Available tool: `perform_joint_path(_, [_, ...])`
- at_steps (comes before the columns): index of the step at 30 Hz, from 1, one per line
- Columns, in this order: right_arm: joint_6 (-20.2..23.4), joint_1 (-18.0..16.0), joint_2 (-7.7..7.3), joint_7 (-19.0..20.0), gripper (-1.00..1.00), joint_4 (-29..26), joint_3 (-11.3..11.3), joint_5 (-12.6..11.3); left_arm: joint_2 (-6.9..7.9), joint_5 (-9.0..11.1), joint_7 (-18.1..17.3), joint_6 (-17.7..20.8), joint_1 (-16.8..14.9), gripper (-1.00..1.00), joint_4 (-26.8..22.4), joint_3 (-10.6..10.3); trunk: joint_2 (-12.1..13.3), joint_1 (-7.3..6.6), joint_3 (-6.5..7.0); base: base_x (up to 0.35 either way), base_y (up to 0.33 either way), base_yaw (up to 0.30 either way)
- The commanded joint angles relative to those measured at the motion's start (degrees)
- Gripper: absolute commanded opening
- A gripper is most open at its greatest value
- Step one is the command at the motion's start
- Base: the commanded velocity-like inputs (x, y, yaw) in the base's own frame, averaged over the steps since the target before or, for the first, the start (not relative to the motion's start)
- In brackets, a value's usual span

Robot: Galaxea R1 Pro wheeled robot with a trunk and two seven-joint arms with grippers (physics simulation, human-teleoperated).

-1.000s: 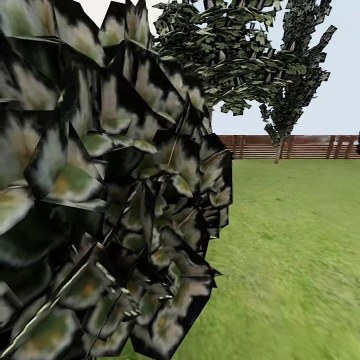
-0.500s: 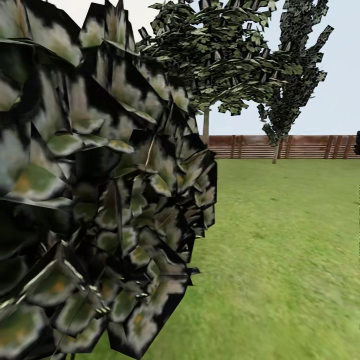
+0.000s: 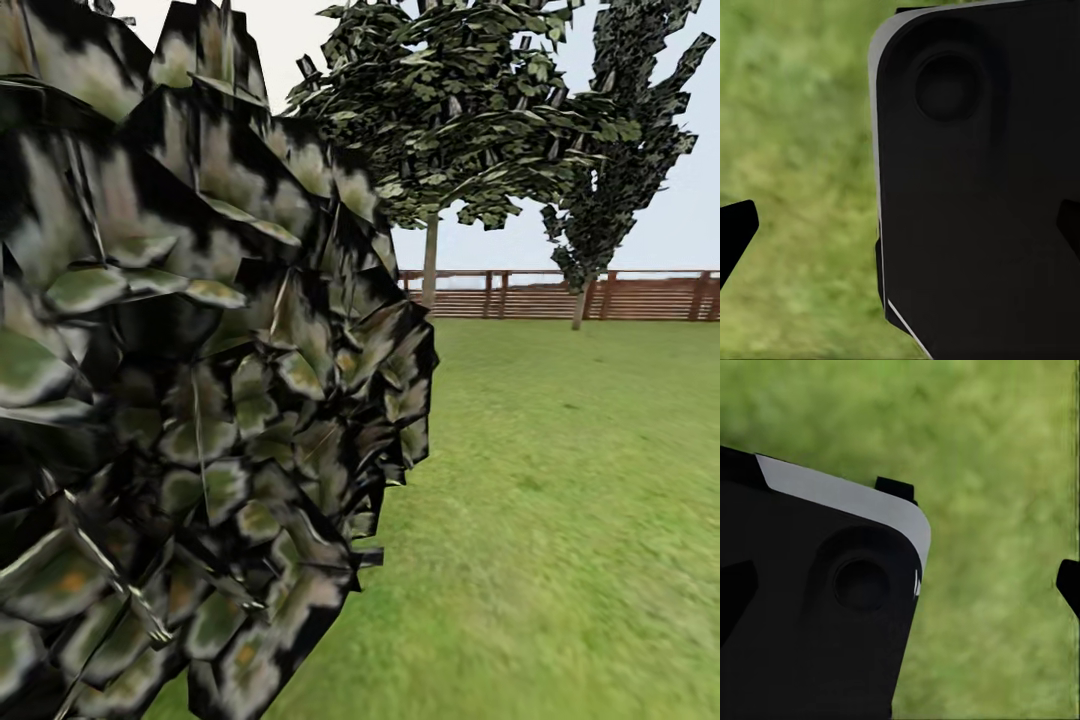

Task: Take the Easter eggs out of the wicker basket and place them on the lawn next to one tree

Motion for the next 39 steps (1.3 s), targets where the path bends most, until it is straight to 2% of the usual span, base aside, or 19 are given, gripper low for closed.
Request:
perform_joint_path(1, [-0.4,-0.1,0.00,0.0,1.00,0.2,0.3,0.2,0.00,-0.1,0.1,-0.1,0.0,1.00,0.0,-0.1,0.0,0.02,-0.05,0.199,-0.279,0.229])
perform_joint_path(9, [-0.4,-0.1,0.00,0.2,1.00,0.2,0.3,0.2,0.00,-0.1,0.1,-0.1,0.0,1.00,0.0,-0.2,0.0,0.02,-0.05,0.195,-0.279,-0.006])
perform_joint_path(30, [-0.4,-0.1,0.00,0.4,1.00,0.2,0.3,0.2,0.00,-0.1,0.1,-0.1,0.0,1.00,0.0,-0.1,0.0,0.02,-0.05,0.195,-0.279,-0.277])
perform_joint_path(39, [-0.4,-0.1,0.00,0.4,1.00,0.2,0.3,0.2,0.00,-0.1,0.1,-0.1,0.0,1.00,0.0,-0.1,0.0,0.02,-0.05,0.195,-0.279,-0.065])
